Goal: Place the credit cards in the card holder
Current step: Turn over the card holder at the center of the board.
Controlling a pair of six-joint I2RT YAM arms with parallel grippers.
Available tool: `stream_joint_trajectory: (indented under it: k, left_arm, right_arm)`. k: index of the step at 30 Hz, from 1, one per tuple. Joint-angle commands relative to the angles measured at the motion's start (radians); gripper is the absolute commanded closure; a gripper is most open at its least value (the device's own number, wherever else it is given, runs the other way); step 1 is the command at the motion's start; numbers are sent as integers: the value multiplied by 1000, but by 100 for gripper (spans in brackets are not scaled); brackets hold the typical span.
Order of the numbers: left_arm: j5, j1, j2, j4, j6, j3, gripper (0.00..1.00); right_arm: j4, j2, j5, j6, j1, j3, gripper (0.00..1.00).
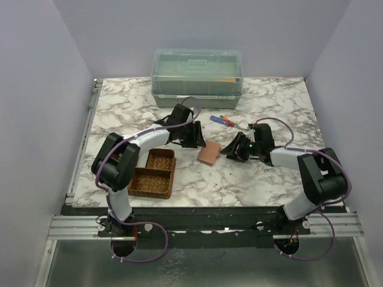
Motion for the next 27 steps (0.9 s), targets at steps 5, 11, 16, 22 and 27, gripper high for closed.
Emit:
stream_joint_trajectory:
  k: [5,11,16,22,27]
  left_arm:
    - [-6,-26,120,-109,-80,64,63]
    - [32,-33,186,-108,-113,78,71]
    - [36,-61,194,-104,-118,90,75]
    - [9,-71,162,-106,-79,120,67]
    - [1,-69,93,-118,-37,154,51]
  right_arm:
    - [311,139,-128,104,-3,-64,50]
    - [465,239,-153,163,10,-58,53]
    - [514,251,-149,199,21,-47,74]
    - [124,100,28,40,23,27,100]
    - [-539,-46,505,-165,50,192,100]
